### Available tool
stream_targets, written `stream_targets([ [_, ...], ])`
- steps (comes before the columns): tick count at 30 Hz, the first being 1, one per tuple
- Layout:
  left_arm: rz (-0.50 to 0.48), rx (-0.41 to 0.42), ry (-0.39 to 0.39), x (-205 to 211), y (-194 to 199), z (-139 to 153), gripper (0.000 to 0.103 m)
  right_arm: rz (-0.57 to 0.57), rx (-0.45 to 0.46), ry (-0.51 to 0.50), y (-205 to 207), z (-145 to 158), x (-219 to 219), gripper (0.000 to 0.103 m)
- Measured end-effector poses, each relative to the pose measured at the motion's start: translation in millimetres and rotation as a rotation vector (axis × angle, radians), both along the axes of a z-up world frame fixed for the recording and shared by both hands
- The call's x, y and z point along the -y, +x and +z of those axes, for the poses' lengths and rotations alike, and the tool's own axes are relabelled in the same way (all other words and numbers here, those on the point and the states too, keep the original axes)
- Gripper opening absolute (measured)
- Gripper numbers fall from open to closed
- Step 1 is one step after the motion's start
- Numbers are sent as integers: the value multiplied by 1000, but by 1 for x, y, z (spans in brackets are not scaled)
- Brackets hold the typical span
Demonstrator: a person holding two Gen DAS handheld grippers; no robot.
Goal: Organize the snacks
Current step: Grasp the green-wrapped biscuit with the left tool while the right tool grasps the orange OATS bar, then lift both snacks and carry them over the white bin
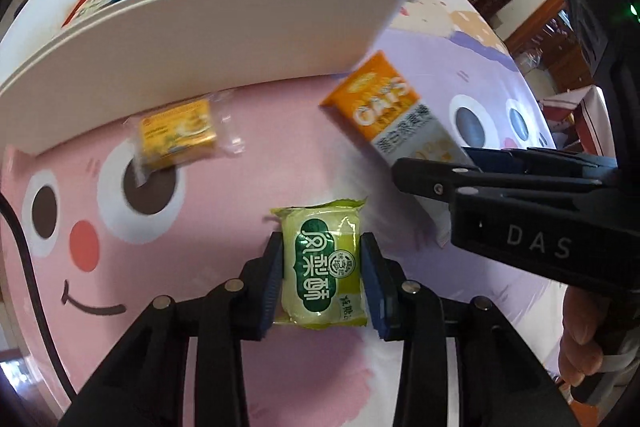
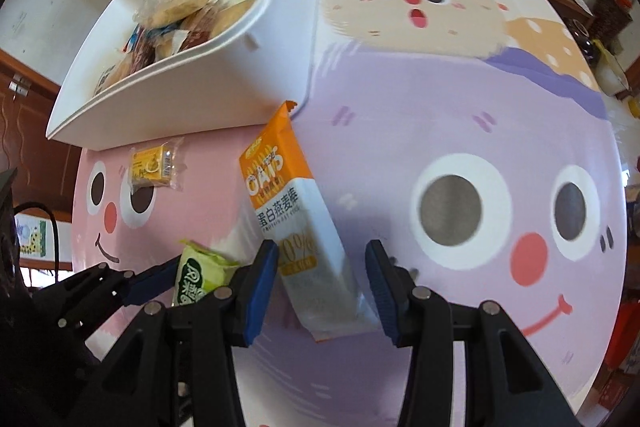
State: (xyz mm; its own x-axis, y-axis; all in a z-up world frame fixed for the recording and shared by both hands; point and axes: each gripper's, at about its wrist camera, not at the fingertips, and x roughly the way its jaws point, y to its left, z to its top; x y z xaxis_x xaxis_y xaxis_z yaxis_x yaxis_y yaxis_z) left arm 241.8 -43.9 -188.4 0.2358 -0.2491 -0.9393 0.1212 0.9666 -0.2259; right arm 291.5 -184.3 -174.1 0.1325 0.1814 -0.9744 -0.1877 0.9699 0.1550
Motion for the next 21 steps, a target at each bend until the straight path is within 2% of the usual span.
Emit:
stream_targets([
  [4,52,-11,-6,-16,-1,0,36,48,24,-37,-1,0,-13,48],
  [6,69,-13,-7,-22,-2,0,36,67,32,-40,-2,-1,-18,40],
  [10,83,-2,-7,-28,-4,6,36,62,39,-40,-6,0,-21,39],
  [21,72,39,-22,-46,-20,38,36,33,59,42,-42,29,-21,38],
])
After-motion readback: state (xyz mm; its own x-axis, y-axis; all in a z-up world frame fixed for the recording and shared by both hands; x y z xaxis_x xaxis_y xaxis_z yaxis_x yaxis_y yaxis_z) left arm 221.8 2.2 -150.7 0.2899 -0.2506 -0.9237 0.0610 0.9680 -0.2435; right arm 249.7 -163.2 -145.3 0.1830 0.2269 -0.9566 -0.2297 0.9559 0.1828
